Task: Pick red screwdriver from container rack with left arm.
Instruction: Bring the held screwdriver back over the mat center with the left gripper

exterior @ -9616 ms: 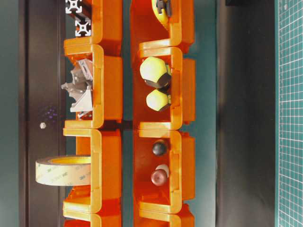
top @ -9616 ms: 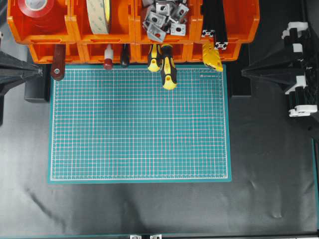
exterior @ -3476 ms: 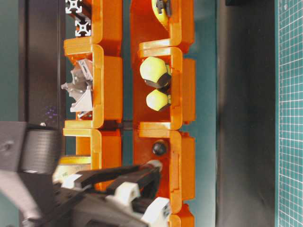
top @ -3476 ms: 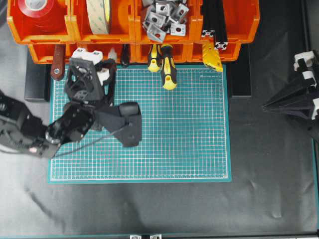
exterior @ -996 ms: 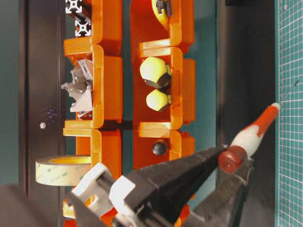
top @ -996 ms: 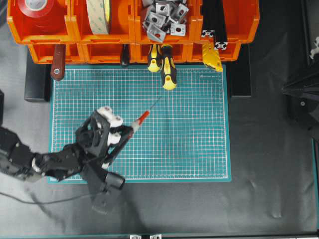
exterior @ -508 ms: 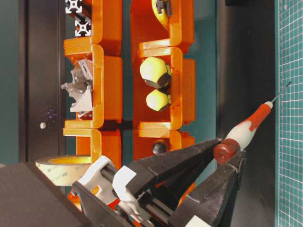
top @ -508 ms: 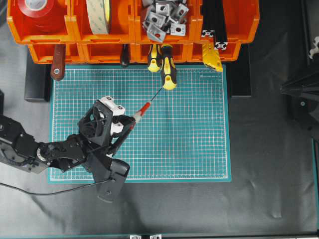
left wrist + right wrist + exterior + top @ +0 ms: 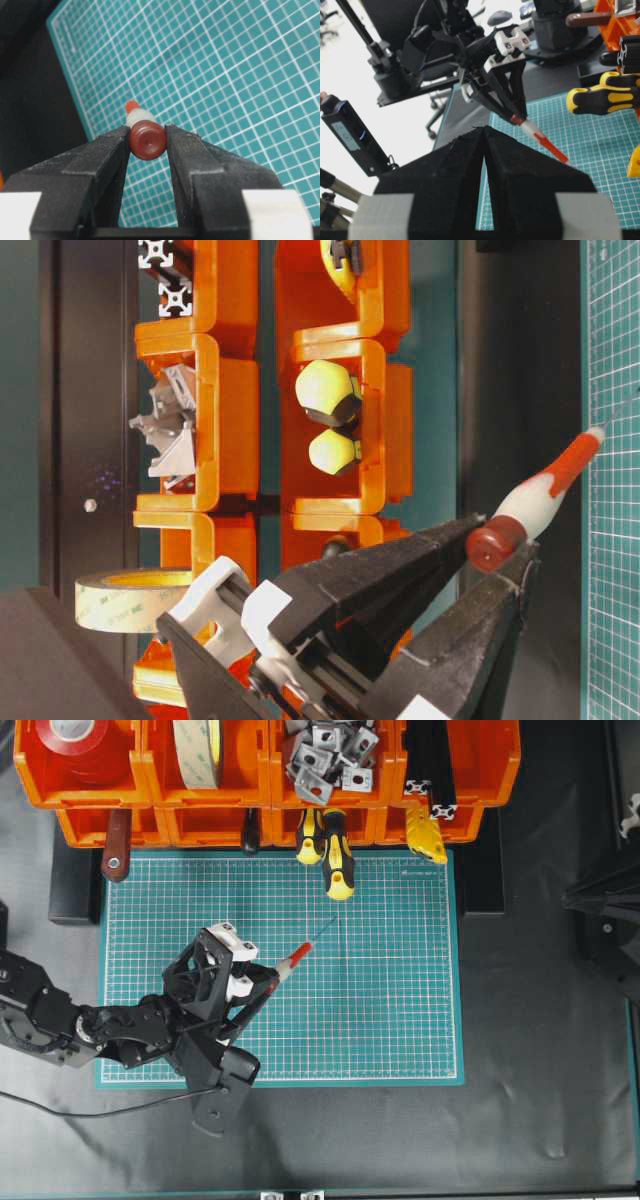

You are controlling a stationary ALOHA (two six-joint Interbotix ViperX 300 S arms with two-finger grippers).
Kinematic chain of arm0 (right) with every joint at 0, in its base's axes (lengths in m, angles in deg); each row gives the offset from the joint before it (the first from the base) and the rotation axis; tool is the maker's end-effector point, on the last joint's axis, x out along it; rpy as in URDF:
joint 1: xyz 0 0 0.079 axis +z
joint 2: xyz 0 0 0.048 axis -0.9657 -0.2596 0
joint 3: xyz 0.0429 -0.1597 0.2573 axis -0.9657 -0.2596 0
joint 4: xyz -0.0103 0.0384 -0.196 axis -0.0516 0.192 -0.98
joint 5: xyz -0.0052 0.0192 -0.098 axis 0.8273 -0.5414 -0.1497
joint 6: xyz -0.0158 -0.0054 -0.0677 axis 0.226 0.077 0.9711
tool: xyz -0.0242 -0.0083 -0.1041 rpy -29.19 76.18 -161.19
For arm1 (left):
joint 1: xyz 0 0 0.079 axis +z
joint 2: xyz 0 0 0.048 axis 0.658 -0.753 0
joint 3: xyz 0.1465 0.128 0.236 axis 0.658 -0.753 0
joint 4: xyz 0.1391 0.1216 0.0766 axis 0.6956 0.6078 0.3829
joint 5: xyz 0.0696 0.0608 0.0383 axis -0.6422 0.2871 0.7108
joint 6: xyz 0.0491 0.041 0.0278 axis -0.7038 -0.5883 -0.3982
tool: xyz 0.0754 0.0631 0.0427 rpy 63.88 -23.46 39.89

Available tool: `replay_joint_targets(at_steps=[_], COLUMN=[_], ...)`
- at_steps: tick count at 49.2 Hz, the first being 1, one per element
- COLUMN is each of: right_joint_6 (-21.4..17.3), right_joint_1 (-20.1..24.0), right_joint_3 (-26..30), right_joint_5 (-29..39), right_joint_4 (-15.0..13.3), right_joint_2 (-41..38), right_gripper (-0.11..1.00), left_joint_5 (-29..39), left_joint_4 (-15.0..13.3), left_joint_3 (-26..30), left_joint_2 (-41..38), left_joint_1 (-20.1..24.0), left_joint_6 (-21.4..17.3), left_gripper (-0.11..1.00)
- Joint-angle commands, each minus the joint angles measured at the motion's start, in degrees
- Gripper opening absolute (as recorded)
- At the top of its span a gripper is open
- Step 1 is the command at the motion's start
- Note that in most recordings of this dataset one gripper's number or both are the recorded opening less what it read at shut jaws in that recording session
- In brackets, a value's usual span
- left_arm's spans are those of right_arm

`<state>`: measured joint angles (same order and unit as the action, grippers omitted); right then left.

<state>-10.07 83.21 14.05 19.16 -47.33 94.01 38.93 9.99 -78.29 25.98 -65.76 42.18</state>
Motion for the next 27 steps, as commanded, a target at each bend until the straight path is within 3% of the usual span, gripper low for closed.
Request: replay_joint_targets(at_steps=[1,10,14,27], right_joint_6=[0.0,0.0,0.0,0.0], right_joint_1=[-0.09,-0.09,-0.09,-0.09], right_joint_3=[1.76,1.76,1.76,1.76], right_joint_5=[-0.26,-0.18,-0.18,-0.09], right_joint_4=[0.09,0.09,0.09,0.09], right_joint_2=[-0.97,-0.97,-0.97,-1.05], right_gripper=[0.0,0.0,0.0,0.0], left_joint_5=[-0.18,0.09,-0.09,-2.29], left_joint_4=[0.26,0.26,0.26,-0.26], left_joint_3=[0.62,0.18,-0.18,-2.64], left_joint_2=[0.88,0.88,0.88,1.67], left_joint_1=[0.18,0.7,0.88,-0.97], left_joint_6=[0.53,5.45,8.79,19.34], left_gripper=[0.27,0.74,0.89,0.9])
